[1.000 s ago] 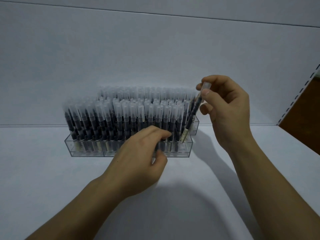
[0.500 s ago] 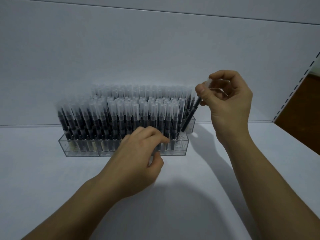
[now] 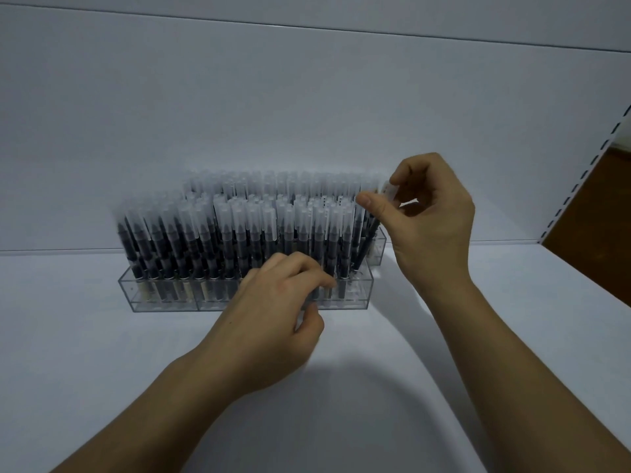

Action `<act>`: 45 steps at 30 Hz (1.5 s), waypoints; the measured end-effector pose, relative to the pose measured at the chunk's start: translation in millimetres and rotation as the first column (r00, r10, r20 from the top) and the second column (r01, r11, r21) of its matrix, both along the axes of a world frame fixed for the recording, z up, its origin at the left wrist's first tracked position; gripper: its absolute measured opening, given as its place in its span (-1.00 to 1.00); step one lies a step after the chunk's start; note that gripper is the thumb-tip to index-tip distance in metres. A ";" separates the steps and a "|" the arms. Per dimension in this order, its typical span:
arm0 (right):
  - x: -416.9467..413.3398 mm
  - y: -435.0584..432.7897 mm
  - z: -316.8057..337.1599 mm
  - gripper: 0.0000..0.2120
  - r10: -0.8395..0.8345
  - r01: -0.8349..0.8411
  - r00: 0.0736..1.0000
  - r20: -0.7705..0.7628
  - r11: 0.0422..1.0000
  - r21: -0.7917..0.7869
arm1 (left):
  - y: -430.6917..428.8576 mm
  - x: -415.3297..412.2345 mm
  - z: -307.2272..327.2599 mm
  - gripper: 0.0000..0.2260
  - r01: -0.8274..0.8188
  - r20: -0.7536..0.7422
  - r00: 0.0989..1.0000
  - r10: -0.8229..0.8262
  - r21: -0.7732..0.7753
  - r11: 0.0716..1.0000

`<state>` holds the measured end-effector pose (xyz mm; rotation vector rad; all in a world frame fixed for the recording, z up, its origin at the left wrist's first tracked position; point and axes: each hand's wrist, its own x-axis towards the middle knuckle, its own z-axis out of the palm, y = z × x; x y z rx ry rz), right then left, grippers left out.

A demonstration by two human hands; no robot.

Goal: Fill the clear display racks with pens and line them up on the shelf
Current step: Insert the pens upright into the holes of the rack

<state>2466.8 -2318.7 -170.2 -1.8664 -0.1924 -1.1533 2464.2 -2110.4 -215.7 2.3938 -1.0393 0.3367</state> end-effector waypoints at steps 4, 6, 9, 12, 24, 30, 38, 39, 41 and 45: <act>2.0 0.4 -4.2 -0.84 -0.015 0.013 1.000 -0.019 0.996 -0.084 | 0.4 0.4 0.1 -0.68 0.004 0.004 1.000 -0.004 0.004 1.000; 2.0 0.4 -4.8 -0.91 -0.025 0.022 1.000 -0.019 0.993 -0.118 | 0.5 0.7 -0.3 -0.68 0.009 0.010 1.000 -0.009 0.007 1.000; 2.7 -0.1 -5.0 -0.94 -0.027 0.023 0.999 -0.027 0.991 -0.134 | 1.3 0.2 -0.2 -0.67 0.009 0.023 1.000 -0.009 0.025 1.000; 3.8 -0.6 -5.2 -0.92 -0.038 0.034 0.999 -0.022 0.988 -0.150 | 0.8 -2.9 1.7 -0.67 -0.003 0.076 0.997 -0.004 0.097 0.995; 9.1 -1.4 -14.2 -0.93 -0.043 0.038 0.999 -0.014 0.965 -0.261 | -7.8 -20.8 -6.1 -0.67 -0.091 0.219 0.976 0.025 0.301 0.949; 9.2 -2.8 -13.6 -0.92 -0.045 0.039 0.999 -0.020 0.970 -0.241 | -10.6 -25.6 -16.8 -0.70 -0.126 0.276 0.960 0.037 0.312 0.942; -4.2 -1.3 -5.8 -0.95 -0.014 0.019 0.989 -0.147 0.999 0.027 | 19.3 -17.2 1.3 -0.74 -0.028 0.173 0.985 0.020 0.049 0.998; -6.9 -5.1 -6.4 -0.92 -0.019 0.029 0.973 -0.229 0.999 0.042 | 30.3 -16.7 3.3 -0.75 -0.053 0.174 0.983 0.054 -0.012 0.999; -13.6 -14.5 -11.8 -0.84 -0.032 0.034 0.900 -0.435 0.999 -0.003 | 55.7 -15.8 7.6 -0.79 -0.172 0.185 0.960 0.208 -0.193 0.966; -24.0 -20.0 -36.4 -0.60 0.031 -0.049 0.712 -0.702 0.999 -0.006 | 104.9 -0.8 9.7 -0.71 -0.576 -0.209 0.808 0.551 -0.480 0.661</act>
